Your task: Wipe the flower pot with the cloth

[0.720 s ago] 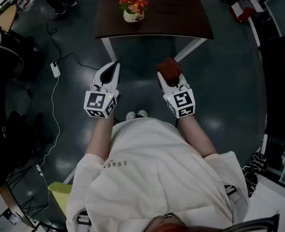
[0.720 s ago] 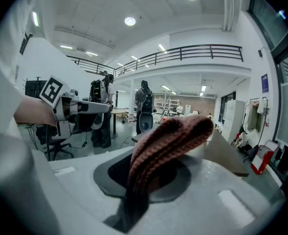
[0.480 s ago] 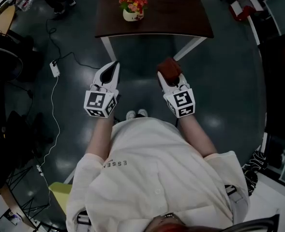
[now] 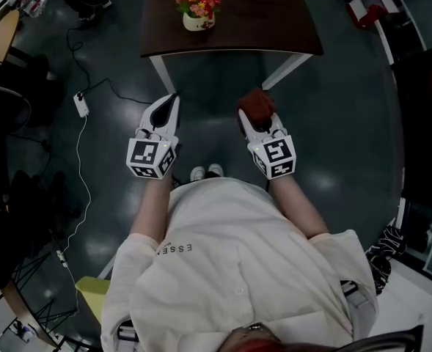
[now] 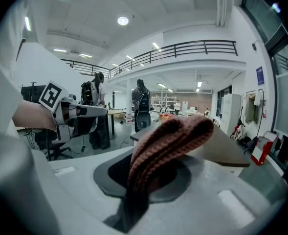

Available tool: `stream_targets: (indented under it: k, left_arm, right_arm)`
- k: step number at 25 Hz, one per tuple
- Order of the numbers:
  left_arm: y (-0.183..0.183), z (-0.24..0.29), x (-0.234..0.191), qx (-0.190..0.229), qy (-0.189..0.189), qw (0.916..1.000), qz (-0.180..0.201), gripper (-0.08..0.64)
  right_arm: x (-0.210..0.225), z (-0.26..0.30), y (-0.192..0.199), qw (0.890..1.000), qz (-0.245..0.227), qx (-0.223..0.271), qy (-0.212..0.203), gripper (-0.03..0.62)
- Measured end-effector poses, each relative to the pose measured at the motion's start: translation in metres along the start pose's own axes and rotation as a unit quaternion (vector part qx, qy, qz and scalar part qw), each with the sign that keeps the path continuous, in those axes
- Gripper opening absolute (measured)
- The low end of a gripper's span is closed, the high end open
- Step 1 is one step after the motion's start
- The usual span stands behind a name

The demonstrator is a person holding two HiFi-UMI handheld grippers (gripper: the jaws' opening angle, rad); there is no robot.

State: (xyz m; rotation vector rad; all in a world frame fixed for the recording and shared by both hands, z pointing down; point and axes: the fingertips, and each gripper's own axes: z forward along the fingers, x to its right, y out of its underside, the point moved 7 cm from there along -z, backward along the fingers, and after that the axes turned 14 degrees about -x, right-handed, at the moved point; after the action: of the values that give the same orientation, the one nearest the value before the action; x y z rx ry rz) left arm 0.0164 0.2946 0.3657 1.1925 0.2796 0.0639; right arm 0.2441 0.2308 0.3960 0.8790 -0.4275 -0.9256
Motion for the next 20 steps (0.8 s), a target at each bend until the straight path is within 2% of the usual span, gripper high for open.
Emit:
stream_targets:
  k: [9,16,20]
  left_arm:
    - [0.003,0.023,0.002,0.02,-0.013,0.9997,-0.005,0.011]
    - [0.01,0.048,-0.009,0.001,-0.007,0.9993,-0.037,0.011]
    - [0.007,0.069,-0.036,-0.004,-0.007,0.999,-0.045,0.011]
  right_arm:
    - [0.025,0.013,0.023,0.999,0.011,-0.029,-0.021,0.046]
    - [0.038,0.037,0.02,0.998,0.002,-0.049,-0.039,0.046]
    - [0.045,0.066,0.01,0.997,0.006,-0.056,-0.044,0.046]
